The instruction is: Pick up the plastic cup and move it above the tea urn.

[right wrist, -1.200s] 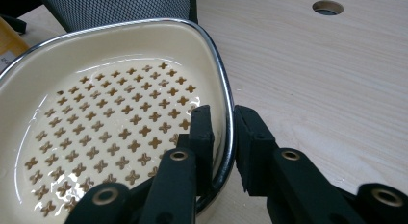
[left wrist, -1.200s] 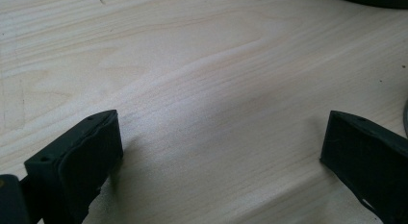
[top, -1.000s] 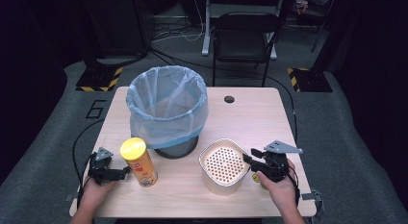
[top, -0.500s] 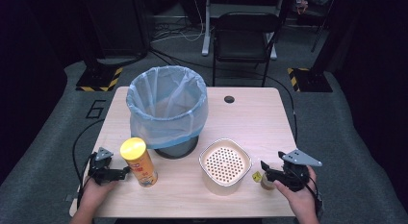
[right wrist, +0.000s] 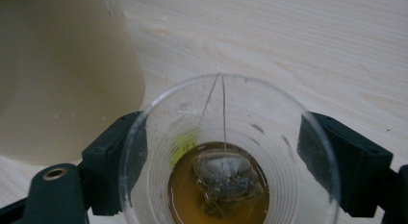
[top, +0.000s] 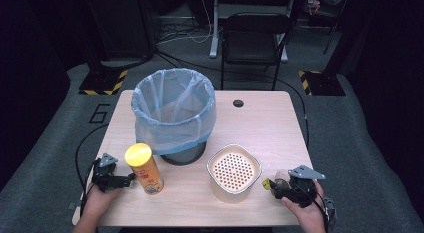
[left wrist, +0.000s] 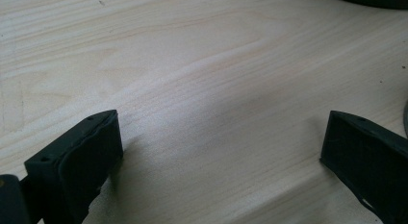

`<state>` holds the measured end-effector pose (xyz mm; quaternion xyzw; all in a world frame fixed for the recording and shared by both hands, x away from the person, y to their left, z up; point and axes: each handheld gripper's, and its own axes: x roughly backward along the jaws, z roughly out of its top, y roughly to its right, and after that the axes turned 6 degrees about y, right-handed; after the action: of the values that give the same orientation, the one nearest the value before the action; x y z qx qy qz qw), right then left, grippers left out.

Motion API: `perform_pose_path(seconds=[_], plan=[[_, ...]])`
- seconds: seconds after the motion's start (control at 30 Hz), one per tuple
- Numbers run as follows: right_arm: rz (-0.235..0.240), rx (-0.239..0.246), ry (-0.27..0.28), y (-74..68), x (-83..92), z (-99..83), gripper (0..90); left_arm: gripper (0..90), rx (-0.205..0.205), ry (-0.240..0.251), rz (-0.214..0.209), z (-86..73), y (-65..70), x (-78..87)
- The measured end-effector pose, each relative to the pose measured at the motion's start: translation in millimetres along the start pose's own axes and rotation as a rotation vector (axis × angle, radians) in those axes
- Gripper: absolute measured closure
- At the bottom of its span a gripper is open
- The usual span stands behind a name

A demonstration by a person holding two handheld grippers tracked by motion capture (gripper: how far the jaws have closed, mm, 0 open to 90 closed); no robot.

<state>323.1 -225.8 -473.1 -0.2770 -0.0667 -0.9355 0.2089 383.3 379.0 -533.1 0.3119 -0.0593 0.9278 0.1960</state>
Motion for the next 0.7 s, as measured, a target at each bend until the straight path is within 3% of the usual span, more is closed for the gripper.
perform_pose_path(seconds=[0.17, 0.57, 0.7], plan=[[0.005, 0.021, -0.024, -0.4, -4.0, -4.4, 21.0, 0.6, 0.002, -0.001, -0.002, 0.0, 0.1, -0.1], [0.035, -0.011, -0.023, 2.1, -1.7, -5.6, 31.3, 0.6, 0.0, 0.0, 0.0, 0.1, 0.0, 0.0], [0.055, 0.012, -0.022, 2.0, -1.2, -5.1, 35.1, 0.6, 0.003, 0.0, -0.002, 0.0, 0.1, -0.1]])
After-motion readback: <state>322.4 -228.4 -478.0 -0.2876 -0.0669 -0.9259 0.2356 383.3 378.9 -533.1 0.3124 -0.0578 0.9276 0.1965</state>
